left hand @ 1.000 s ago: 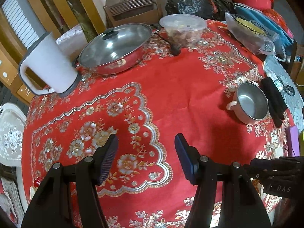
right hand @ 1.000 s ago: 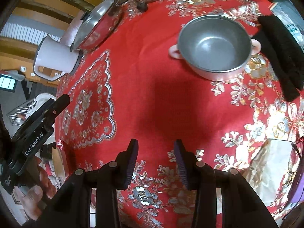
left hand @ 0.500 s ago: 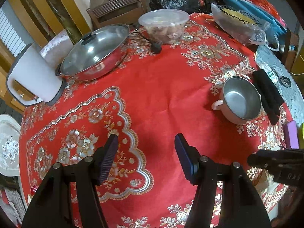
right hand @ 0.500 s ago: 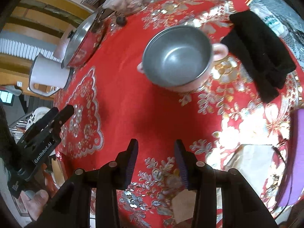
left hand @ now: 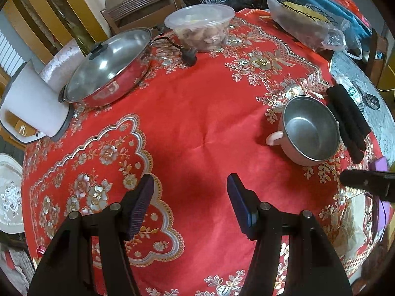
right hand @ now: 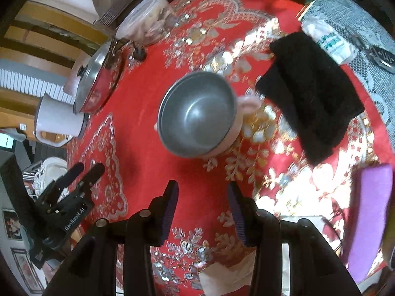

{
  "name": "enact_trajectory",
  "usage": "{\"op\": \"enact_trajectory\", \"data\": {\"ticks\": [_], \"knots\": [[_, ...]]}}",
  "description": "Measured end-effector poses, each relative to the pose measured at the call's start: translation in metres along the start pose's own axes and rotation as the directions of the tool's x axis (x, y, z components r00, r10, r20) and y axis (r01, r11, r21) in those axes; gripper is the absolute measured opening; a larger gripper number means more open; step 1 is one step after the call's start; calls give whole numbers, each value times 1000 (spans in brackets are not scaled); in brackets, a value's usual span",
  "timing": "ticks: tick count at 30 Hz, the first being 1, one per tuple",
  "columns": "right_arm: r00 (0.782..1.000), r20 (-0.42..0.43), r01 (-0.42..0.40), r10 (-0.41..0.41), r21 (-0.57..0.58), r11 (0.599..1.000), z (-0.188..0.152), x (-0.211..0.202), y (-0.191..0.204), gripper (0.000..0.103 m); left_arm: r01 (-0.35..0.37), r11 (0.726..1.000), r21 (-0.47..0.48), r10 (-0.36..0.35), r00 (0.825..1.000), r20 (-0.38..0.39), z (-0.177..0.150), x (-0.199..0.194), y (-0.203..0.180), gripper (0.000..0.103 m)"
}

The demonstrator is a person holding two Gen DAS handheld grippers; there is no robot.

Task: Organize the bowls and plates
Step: 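Close the right tool on the steel pot rim while the left tool approaches its other rim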

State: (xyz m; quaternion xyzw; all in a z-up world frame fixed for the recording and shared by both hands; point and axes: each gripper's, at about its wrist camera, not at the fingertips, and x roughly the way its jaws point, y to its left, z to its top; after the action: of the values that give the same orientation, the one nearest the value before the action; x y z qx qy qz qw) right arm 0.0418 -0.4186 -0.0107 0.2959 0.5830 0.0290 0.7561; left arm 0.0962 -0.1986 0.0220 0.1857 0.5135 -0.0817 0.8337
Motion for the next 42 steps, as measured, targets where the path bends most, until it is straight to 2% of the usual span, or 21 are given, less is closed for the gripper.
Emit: {"op": "enact_trajectory", "data": {"ticks": [3, 7, 10, 17, 23, 26, 29, 32, 37, 40, 42], "knots": [[1000, 25, 9, -9, 11, 1000, 10, -4, -4, 44, 22, 1000, -15, -22, 1000, -19, 5, 7, -3, 60], [997, 66, 36, -38, 30, 999, 25, -9, -10, 44, 103, 993, -64, -107, 993, -58, 15, 17, -10, 60], [994, 86, 61, -64, 36, 997, 36, -9, -14, 46, 135, 988, -75, -141, 987, -82, 20, 23, -19, 60], [990, 113, 85, -80, -40, 996, 66, -10, -5, 46, 206, 973, -107, -218, 969, -114, 35, 29, -40, 60], [992, 67, 116, -108, -128, 985, 93, 12, 1, 46, 243, 958, -150, -266, 950, -166, 39, 41, -55, 61], [994, 34, 110, -106, -145, 983, 101, 24, -1, 46, 238, 956, -172, -266, 951, -161, 39, 41, -57, 65], [993, 21, 120, -118, -160, 980, 104, 30, -2, 46, 314, 923, -224, -352, 922, -158, 39, 37, -52, 65], [994, 13, 110, -109, -155, 982, 106, 34, -6, 46, 295, 929, -223, -334, 929, -163, 40, 34, -51, 69], [994, -8, 106, -108, -162, 981, 108, 42, -7, 46, 306, 917, -254, -357, 916, -184, 44, 45, -58, 69], [993, -16, 111, -115, -181, 977, 107, 46, -5, 46, 307, 920, -243, -357, 913, -199, 45, 51, -68, 69], [992, -20, 115, -121, -183, 976, 107, 48, -5, 45, 318, 915, -249, -372, 904, -210, 45, 55, -73, 69]]}}
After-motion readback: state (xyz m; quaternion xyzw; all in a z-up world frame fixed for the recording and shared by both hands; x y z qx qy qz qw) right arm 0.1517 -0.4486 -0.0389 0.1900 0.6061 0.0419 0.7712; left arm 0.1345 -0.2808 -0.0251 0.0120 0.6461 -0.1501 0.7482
